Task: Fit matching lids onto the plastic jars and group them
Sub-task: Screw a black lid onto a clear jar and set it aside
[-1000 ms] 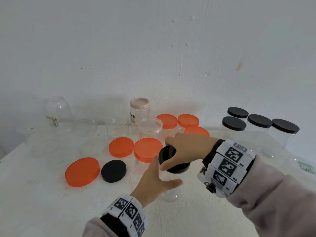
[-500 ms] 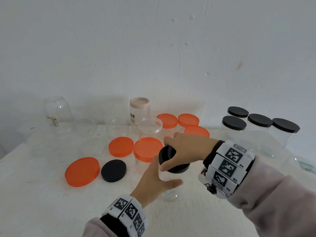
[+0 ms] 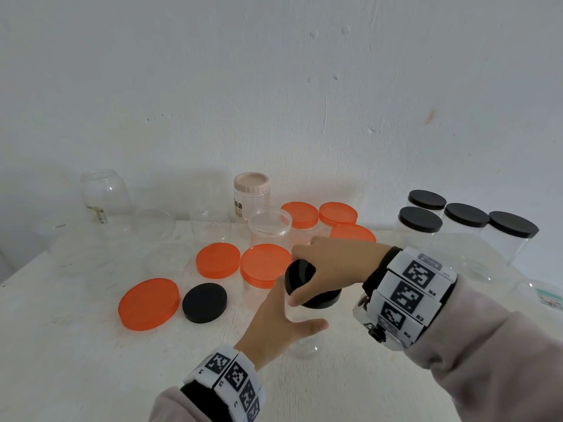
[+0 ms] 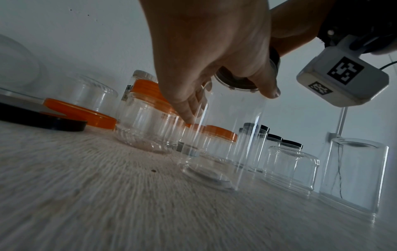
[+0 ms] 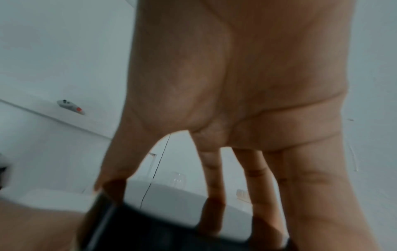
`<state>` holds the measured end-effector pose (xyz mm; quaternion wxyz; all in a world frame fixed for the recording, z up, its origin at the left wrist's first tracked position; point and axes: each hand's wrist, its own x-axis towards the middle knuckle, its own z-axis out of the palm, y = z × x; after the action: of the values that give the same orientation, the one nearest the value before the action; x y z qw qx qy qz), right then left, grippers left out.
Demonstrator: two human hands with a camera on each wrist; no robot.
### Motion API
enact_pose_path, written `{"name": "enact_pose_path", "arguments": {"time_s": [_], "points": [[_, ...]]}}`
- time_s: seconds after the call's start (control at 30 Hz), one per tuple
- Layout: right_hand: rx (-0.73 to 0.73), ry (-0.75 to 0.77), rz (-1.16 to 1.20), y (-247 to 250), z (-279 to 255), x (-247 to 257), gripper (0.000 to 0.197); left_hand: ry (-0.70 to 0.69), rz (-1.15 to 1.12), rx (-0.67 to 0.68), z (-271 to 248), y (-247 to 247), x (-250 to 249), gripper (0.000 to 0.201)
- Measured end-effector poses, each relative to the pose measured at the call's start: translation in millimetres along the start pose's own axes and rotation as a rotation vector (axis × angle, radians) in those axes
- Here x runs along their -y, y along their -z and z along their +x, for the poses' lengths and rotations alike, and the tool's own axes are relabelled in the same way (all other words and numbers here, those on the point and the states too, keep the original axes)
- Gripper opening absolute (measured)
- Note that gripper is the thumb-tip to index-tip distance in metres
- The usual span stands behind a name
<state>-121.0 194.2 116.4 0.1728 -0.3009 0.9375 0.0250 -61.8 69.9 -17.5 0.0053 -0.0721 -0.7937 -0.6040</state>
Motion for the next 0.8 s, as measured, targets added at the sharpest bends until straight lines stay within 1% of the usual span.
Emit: {"name": "enact_pose_path", "arguments": {"time_s": [0.07, 0.17, 0.27, 0.33, 0.43, 0.5, 0.57, 0.67, 0.73, 0.8], "points": [[-0.025, -0.029, -0.028, -3, 2, 2, 0.075, -0.003, 0.0, -0.004, -1, 0, 0, 0.078], [0.013, -0.048, -0.009, 0, 0, 2, 0.081, -0.002, 0.001, -0.005, 0, 0, 1, 0.08], [0.119, 0.008, 0.015, 7, -5, 3, 0.089, 0.009, 0.025, -0.005, 1, 1, 1, 0.079], [0.149, 0.061, -0.009, 10, -7, 4, 0.09, 0.01, 0.032, -0.006, 1, 0, 2, 0.077], [0.135, 0.085, -0.005, 12, -7, 2, 0.085, 0.013, 0.036, -0.009, 1, 0, 1, 0.075], [0.112, 0.062, 0.003, 9, -6, 0, 0.08, 0.006, 0.033, -0.011, 0, 0, 0, 0.075], [0.064, 0.023, -0.006, 4, -3, -1, 0.075, 0.002, 0.015, -0.011, 0, 0, 0, 0.08], [0.004, -0.011, -0.029, -1, 0, 0, 0.078, -0.011, -0.017, -0.004, 0, 0, 1, 0.087], [0.005, -0.014, -0.006, -2, 0, -1, 0.08, -0.012, -0.016, -0.002, 0, 0, 2, 0.088], [0.062, 0.006, 0.035, 1, -3, -2, 0.082, -0.008, 0.003, -0.003, 0, 0, 2, 0.084]]}}
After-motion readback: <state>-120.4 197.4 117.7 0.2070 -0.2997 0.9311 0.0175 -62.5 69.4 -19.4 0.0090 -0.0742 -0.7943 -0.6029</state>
